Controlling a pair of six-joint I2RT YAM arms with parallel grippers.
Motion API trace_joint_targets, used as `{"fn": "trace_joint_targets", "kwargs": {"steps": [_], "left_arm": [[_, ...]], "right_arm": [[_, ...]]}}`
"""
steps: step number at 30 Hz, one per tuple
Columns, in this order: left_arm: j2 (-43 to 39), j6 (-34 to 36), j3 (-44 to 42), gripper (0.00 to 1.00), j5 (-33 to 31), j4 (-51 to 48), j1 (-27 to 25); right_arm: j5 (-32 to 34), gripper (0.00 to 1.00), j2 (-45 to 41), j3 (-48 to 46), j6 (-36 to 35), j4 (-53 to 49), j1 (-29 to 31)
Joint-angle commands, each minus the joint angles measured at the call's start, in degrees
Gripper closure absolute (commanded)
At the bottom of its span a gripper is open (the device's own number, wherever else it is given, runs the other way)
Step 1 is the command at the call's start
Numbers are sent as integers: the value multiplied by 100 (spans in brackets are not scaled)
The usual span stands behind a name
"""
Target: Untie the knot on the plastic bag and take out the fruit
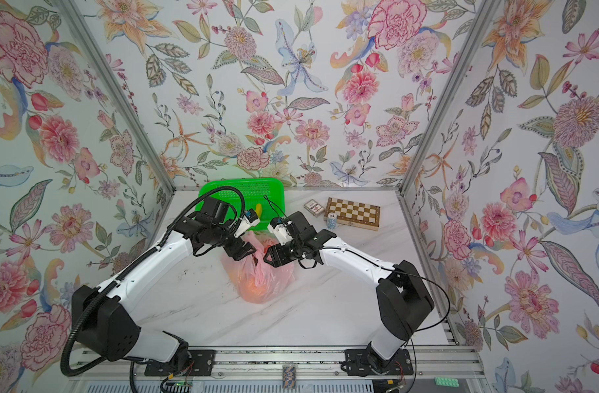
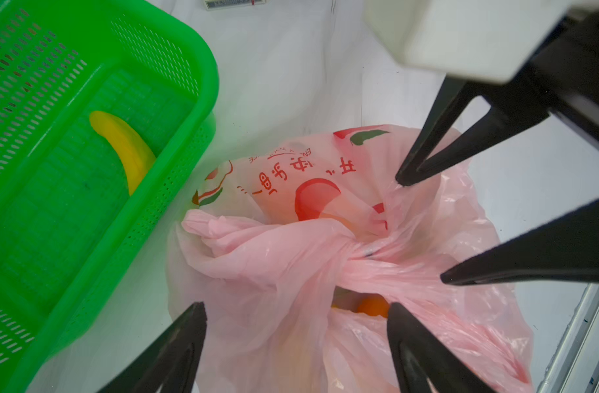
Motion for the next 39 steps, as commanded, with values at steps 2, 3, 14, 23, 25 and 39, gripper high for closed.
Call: {"fn": "trace_joint_targets", "kwargs": {"steps": [2, 3, 14, 23, 25, 39], "left_arm": [[318, 52, 238, 15, -14, -329, -45], [367, 12, 218, 17, -136, -329, -58], [634, -903, -98, 63, -707, 367, -103], [155, -1673, -370, 94, -1545, 1195, -75], [19, -1672, -438, 94, -1728, 1256, -77], [-724, -2310, -979, 92, -1257, 1787, -78]], "right_arm": [[-52, 41, 272, 113, 94, -141, -16], [-43, 44, 300, 84, 126, -102, -15], [-87, 83, 341, -181, 358, 323, 41], [270, 99, 2, -718, 478, 708, 9], [645, 100, -173, -1017, 515, 798, -42], [1057, 46, -1180, -1002, 897, 1347, 291]]}}
